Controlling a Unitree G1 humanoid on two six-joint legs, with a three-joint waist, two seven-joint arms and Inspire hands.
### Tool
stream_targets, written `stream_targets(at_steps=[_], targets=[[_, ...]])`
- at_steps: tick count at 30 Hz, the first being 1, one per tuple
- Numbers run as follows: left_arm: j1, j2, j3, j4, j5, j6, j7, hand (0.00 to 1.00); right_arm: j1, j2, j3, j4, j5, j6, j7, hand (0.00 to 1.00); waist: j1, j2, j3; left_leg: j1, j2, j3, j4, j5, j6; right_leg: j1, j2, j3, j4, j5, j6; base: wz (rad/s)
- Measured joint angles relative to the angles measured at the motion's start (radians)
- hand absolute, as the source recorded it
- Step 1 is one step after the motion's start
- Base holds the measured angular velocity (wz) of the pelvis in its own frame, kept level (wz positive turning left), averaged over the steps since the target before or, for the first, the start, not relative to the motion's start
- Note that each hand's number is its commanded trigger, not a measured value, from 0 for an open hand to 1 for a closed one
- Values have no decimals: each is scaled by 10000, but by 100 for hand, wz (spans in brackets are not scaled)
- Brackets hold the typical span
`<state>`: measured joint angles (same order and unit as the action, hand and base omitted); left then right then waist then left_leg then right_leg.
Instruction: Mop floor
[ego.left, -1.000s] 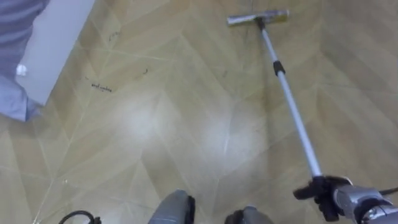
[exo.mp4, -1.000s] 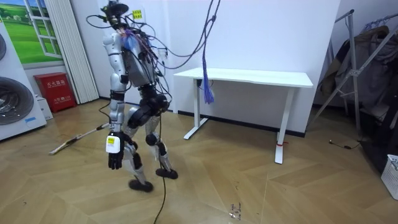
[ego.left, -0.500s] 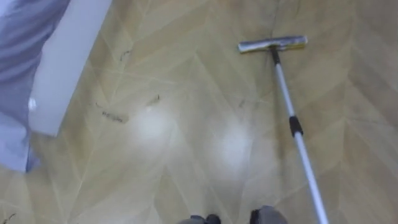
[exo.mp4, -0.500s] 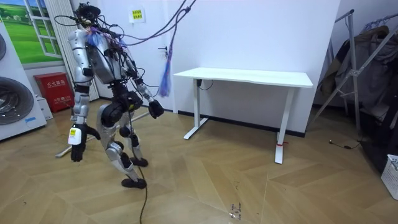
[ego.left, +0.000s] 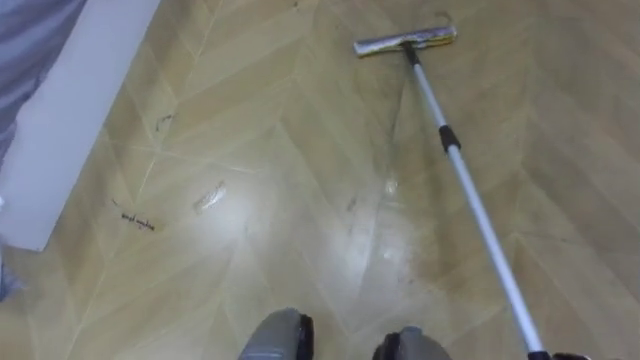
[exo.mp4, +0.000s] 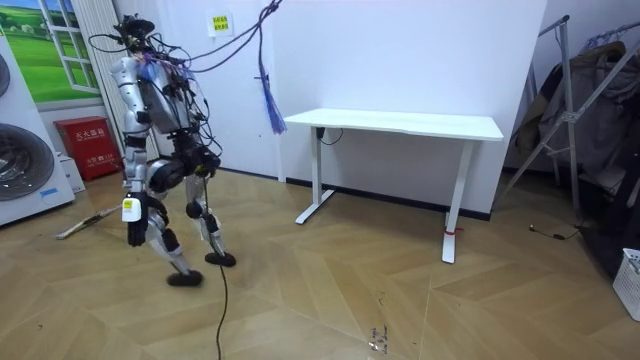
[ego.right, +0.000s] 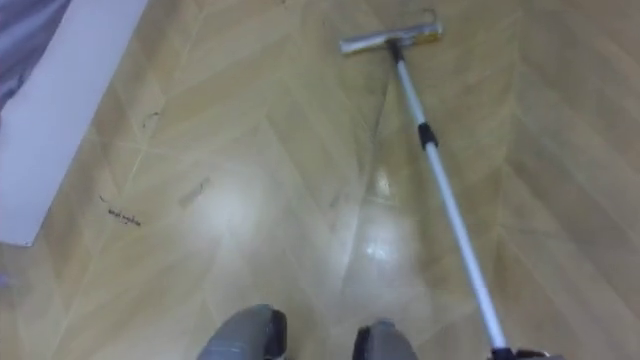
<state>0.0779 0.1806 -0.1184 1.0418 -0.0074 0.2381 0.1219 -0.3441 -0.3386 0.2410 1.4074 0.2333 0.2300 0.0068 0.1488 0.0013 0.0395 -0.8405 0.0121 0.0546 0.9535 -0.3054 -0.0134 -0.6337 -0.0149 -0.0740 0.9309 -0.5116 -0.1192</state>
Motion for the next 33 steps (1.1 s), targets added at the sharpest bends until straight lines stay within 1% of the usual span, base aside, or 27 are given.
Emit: stream_targets(at_steps=[1,3,4,5,6,7,8,9,10,12,13,14,15,16,17,18,19,20,22,23,25,27,28,29,31,32,33], targets=[[122,-3,2,-39,16,-58,-86,0,110,41,-27,-98,64,-49,48,100,-4,29,-37,7,-234,18,-1310,136,-22,440,14,5,-237,-186,69,0],[277,-6,49,0,9,-84,-273,0,510,181,-66,-98,271,-122,89,100,-35,42,-104,145,-334,140,-2095,969,449,1228,11,71,-745,-375,228,-6],[297,-17,26,6,11,-86,-442,0,994,193,-71,-98,397,-128,160,100,-134,56,-210,341,-371,277,-2134,1131,693,1654,-37,106,-1000,-510,399,14],[308,-28,26,18,0,-99,-509,0,1244,180,-80,-98,414,-133,173,100,-199,36,-255,457,-451,344,-2071,980,919,1730,-82,259,-913,-545,467,30],[201,-59,24,9,3,-125,-585,0,1689,160,-113,-32,467,-163,162,100,-261,10,-266,673,-600,503,-1916,701,1143,1706,-242,461,-348,-454,657,21],[145,-121,17,12,15,-187,-595,0,2068,157,-116,199,460,-229,133,100,-366,51,-282,980,-757,608,-1780,334,1275,1503,-495,485,513,-87,1232,10],[141,-151,13,-7,19,-220,-587,0,2258,164,-115,295,452,-232,97,100,-399,93,-310,1146,-808,652,-1737,139,1333,1396,-566,515,983,205,1389,-5],[91,-201,13,-20,19,-296,-540,0,2659,204,-131,410,437,-224,-35,100,-486,264,-360,1483,-884,630,-1723,-170,1399,1188,-585,588,1681,763,1452,-4],[15,-258,22,-41,15,-337,-432,0,3022,249,-171,410,406,-222,-145,100,-676,510,-376,1741,-941,524,-1761,-392,1444,809,-608,637,2043,840,1496,0],[-17,-304,-24,-71,1,-421,-293,0,3417,435,-226,381,326,-212,-313,100,-898,820,-376,2107,-941,481,-1998,-576,1457,-130,-667,683,2085,815,1465,-2],[17,-347,-49,-120,1,-419,-249,0,3679,610,-278,339,332,-211,-401,100,-1003,870,-358,2371,-936,494,-2294,-610,1422,-733,-766,726,1484,838,1458,-9],[41,-350,-57,-142,-6,-419,-250,0,3786,709,-296,317,337,-203,-410,100,-1005,943,-403,2535,-932,521,-2468,-625,1392,-952,-815,739,967,891,1422,-16],[116,-345,-47,-170,-7,-404,-244,0,3934,913,-318,292,336,-176,-405,100,-1032,899,-379,2862,-922,591,-2750,-681,1298,-1228,-936,723,-350,1192,1329,-17],[242,-349,-24,-242,-9,-337,-243,0,4024,1055,-348,256,248,-105,-389,100,-1102,907,-363,3189,-895,593,-2878,-859,1185,-1341,-1000,676,-1560,1898,1243,-11],[292,-389,-19,-274,-3,-272,-237,0,4069,1085,-357,254,141,-68,-382,100,-1161,886,-353,3332,-861,578,-2861,-976,1103,-1315,-1044,579,-1718,2295,1195,-19],[433,-457,-23,-277,-6,-146,-255,0,4105,1083,-381,250,-60,24,-378,100,-1099,958,-413,3552,-696,546,-2790,-1226,894,-1019,-929,369,-1801,2494,1089,-33],[473,-451,-14,-164,-35,-140,-272,0,3947,1073,-428,189,-299,121,-390,100,-1034,1016,-388,3752,-527,402,-2664,-1369,689,-780,-672,245,-1819,2437,847,-34],[440,-434,-10,-87,-41,-111,-272,0,3826,1070,-473,189,-438,135,-390,100,-1052,1021,-384,3784,-476,359,-2508,-1414,608,-690,-608,162,-1789,2365,789,-11],[292,-357,-11,-12,-351,-36,-229,0,2974,901,-675,350,-950,343,-406,100,-1104,964,-337,3377,-200,336,-1056,-1404,480,-582,-490,9,-1239,1753,558,12],[282,-359,-14,-20,-439,-40,-220,0,2737,791,-688,402,-1080,374,-416,100,-1091,912,-297,3169,-128,301,-517,-1329,351,-582,-455,-17,-1060,1591,515,5],[280,-307,-49,-24,-723,-31,-164,0,1761,300,-652,393,-1386,407,-555,100,-887,831,-230,2314,194,261,1573,-685,74,-549,-271,9,-317,913,311,-9],[216,-177,-62,-64,-768,-47,-151,0,846,2,-456,360,-1485,404,-577,100,-661,676,-131,1622,245,261,2179,-568,31,-588,-159,152,24,528,213,-4],[214,-68,-57,-265,-761,-56,-139,0,314,-99,-367,264,-1476,344,-594,100,-568,520,-28,984,266,309,1905,-617,107,-592,-149,152,104,392,183,0],[232,-19,-55,-370,-764,-61,-123,0,68,-124,-356,220,-1469,288,-592,100,-477,426,19,674,253,337,1573,-620,112,-581,-150,158,98,366,168,-11],[341,29,-51,-445,-737,-51,-71,0,-221,-150,-327,-241,-1351,78,-586,100,-147,282,48,55,165,454,-739,-440,9,-124,-157,153,-165,160,262,-11],[379,11,-52,-445,-715,-45,-76,0,-212,-98,-344,-314,-1329,40,-583,100,-142,269,47,69,113,491,-1323,-279,77,111,-158,126,-272,55,317,11],[560,-34,-61,-447,-688,-40,-111,0,-78,29,-349,-319,-1213,4,-537,100,-136,247,35,191,40,564,-1843,404,358,736,-206,120,-549,-146,468,23]])
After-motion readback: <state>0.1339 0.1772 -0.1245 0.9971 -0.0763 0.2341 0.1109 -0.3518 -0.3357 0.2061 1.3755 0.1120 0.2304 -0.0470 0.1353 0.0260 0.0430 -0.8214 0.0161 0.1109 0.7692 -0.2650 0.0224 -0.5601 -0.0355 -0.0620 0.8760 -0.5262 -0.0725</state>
